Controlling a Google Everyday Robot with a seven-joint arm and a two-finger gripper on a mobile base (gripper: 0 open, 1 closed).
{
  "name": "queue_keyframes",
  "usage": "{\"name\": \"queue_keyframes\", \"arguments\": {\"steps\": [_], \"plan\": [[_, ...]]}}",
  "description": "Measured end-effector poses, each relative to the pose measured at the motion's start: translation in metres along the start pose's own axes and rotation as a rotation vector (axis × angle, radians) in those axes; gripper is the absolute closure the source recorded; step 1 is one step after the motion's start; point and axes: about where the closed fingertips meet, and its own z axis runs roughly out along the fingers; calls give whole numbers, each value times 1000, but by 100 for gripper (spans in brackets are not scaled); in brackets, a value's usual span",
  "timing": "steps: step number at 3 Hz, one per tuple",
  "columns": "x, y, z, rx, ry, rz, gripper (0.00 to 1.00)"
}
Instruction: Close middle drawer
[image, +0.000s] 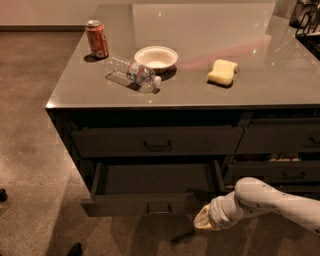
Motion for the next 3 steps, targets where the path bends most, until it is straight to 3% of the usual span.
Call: {"name": "queue_keyframes", "arguments": {"steps": [2, 3], "plan": [[30, -26, 69, 35, 19, -10, 100], [31, -35, 86, 36, 27, -27, 100]]}}
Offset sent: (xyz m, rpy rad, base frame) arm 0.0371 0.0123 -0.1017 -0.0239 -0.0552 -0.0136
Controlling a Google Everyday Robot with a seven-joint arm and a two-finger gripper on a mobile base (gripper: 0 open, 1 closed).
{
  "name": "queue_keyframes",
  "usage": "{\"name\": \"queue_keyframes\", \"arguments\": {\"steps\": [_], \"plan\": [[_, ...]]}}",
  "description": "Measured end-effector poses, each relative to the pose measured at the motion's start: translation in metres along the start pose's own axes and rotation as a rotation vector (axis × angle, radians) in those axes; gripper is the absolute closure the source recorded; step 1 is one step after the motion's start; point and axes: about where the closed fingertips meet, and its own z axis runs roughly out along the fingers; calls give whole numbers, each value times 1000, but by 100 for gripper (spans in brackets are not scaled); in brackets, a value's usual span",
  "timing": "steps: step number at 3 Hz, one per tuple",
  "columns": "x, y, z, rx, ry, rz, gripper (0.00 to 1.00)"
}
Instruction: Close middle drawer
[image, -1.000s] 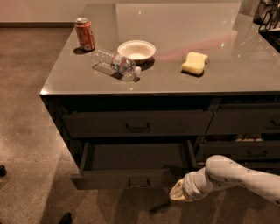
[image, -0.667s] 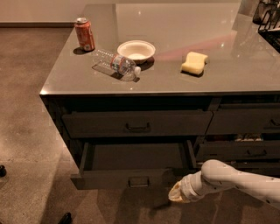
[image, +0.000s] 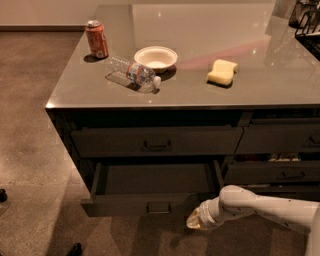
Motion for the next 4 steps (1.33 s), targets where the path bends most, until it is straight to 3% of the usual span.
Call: {"name": "queue_keyframes", "arguments": {"steps": [1, 2, 3, 4], "plan": [[-2, -17, 12, -12, 6, -25, 100], [-2, -17, 12, -12, 6, -26, 100], [-15, -67, 11, 29, -21, -72, 100], [-19, -90, 6, 60, -46, -85, 100]]}}
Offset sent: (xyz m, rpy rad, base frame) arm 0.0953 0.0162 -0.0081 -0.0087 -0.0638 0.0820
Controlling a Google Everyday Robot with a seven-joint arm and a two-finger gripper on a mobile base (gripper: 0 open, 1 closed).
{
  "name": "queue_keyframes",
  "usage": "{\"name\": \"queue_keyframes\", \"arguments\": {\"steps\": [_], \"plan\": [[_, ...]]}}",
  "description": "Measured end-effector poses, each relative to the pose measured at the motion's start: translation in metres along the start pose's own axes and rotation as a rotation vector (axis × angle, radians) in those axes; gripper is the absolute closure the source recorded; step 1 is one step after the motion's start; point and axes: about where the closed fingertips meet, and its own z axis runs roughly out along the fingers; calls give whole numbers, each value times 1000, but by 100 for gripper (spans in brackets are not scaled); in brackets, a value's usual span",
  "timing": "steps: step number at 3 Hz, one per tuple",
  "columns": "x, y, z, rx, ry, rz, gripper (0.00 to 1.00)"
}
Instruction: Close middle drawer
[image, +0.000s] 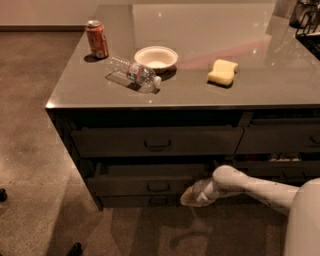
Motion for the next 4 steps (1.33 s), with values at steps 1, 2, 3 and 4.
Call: {"name": "queue_keyframes", "arguments": {"steps": [1, 2, 3, 4], "plan": [[5, -15, -8, 55, -21, 1, 100], [5, -15, -8, 55, -21, 1, 100], [4, -20, -6, 79, -36, -6, 100], [4, -43, -3, 147, -39, -23, 100]]}}
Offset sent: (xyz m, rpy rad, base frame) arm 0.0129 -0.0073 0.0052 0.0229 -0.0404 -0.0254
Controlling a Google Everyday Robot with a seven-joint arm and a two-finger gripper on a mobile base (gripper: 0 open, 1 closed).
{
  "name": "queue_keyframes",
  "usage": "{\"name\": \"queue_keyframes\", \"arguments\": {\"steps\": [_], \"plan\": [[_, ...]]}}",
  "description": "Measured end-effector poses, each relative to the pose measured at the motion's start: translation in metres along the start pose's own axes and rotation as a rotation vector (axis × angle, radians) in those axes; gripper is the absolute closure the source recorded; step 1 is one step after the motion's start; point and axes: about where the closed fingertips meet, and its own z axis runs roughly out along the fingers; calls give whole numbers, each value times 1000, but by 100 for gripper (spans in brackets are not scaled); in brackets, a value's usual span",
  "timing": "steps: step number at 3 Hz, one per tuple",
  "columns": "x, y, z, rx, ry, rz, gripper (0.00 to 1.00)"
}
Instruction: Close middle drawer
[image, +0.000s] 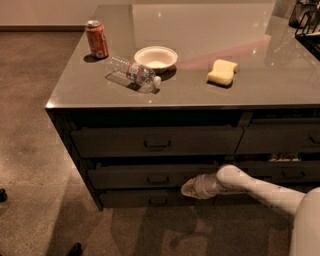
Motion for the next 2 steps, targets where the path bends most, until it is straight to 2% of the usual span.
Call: {"name": "queue_keyframes", "arguments": {"steps": [1, 2], "plan": [[2, -25, 5, 67, 10, -14, 100], [5, -36, 7, 103, 19, -20, 100]]}}
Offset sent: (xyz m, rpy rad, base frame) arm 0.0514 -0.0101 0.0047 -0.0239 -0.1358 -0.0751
